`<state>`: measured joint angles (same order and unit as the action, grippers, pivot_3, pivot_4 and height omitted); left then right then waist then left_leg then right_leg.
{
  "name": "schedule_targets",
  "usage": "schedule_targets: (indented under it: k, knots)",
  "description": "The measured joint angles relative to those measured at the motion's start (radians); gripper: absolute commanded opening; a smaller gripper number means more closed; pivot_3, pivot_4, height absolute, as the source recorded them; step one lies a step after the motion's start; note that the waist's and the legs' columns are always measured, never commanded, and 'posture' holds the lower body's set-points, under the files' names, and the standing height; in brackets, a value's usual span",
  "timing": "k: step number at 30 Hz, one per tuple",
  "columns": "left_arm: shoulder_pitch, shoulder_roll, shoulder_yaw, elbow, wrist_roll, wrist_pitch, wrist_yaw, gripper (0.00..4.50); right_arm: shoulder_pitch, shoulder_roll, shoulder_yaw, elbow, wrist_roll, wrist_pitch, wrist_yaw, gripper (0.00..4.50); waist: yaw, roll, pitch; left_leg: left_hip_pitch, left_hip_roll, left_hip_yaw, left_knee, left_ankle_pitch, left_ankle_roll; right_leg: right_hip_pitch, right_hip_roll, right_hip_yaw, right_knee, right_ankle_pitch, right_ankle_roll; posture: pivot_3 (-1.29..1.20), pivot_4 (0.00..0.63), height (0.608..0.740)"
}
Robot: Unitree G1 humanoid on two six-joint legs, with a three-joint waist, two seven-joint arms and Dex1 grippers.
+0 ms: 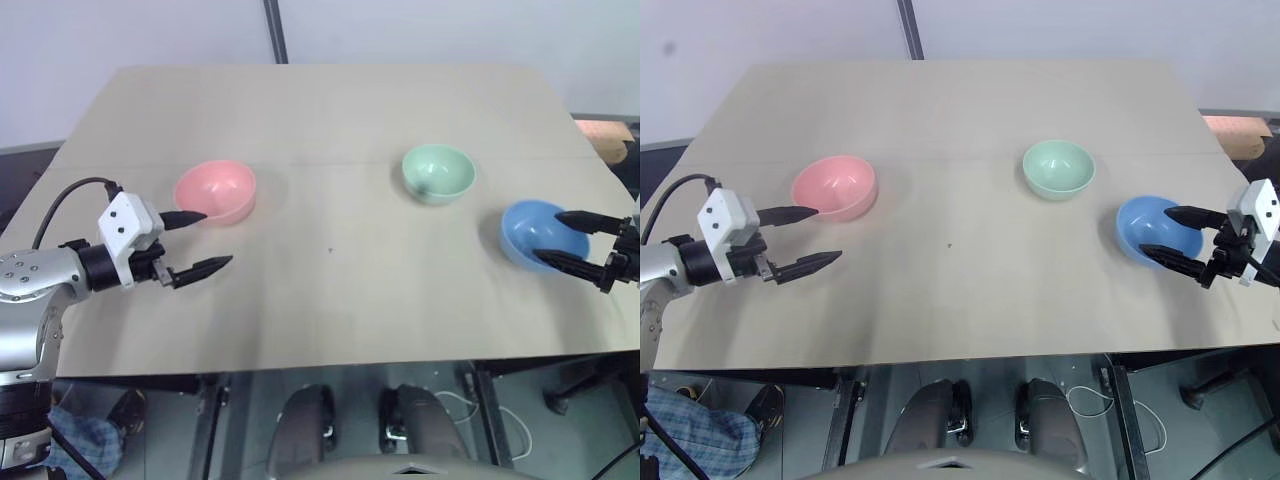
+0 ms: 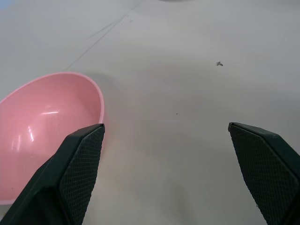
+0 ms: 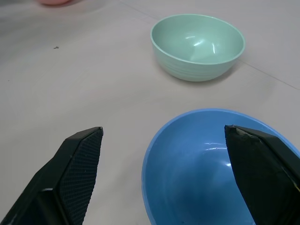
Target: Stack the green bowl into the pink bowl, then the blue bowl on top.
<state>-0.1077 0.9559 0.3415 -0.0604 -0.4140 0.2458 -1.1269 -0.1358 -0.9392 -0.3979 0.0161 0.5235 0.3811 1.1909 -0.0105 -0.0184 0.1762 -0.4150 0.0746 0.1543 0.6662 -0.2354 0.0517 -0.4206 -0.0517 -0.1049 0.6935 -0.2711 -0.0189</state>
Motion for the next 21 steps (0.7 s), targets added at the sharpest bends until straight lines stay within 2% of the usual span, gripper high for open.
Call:
schedule_targets:
  k: [21]
  knots:
    - [-0.006,-0.007,0.0,0.013,-0.001,-0.015,-0.001,4.46,-0.045,-0.007,0.015,0.004,-0.004,0.006,0.002,4.5,0.0,0.0,0.0,0.0,0.0,0.0,0.0,0.0,0.0,0.0,0.0,0.0,0.0,0.0,0.0,0.0,0.15,0.74]
